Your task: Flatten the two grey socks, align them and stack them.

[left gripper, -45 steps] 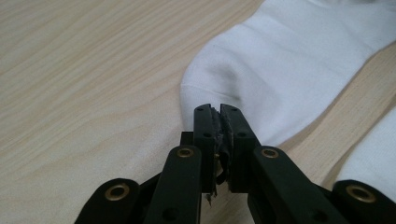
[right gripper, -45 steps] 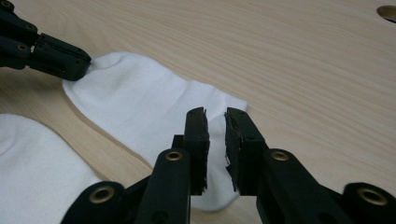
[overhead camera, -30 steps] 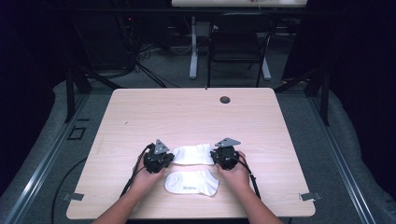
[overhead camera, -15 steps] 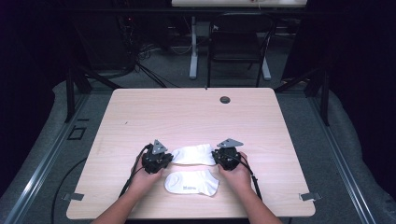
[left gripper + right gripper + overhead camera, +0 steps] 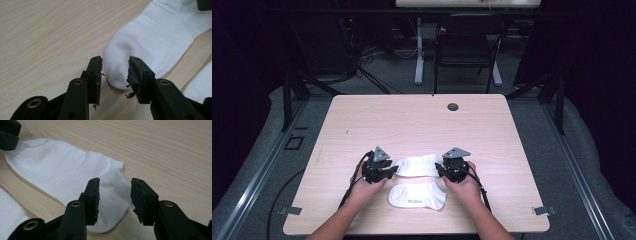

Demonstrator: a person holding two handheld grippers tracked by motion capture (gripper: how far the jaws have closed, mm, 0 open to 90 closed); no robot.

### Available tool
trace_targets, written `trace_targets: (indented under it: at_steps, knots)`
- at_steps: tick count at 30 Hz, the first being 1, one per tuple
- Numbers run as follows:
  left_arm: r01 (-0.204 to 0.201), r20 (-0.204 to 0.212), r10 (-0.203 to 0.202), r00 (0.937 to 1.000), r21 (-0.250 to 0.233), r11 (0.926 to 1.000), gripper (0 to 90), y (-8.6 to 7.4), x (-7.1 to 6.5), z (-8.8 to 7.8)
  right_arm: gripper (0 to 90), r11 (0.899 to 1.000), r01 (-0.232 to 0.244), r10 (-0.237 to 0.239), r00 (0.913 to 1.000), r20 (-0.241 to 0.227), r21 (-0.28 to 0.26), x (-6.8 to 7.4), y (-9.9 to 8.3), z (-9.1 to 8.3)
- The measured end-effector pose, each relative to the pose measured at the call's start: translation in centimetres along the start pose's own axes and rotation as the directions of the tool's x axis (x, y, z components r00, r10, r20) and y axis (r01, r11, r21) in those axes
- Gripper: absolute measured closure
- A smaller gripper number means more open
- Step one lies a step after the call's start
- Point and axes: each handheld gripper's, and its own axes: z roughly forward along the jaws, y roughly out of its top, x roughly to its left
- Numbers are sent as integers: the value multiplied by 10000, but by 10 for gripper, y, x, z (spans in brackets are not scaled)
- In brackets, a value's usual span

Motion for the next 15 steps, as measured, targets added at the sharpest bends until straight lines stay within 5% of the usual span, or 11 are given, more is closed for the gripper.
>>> trace_targets:
  at_steps: [6,15]
  knots:
    - [-76,-124,73,9999,-220,9997,546,9,4,-3,564,9990,-202,215,9993,-313,395,-4,2,-1]
    - [1,-295,-8,9996,-235,9997,535,19,13,-4,559,9978,334,-324,9993,-175,580,-7,19,-7]
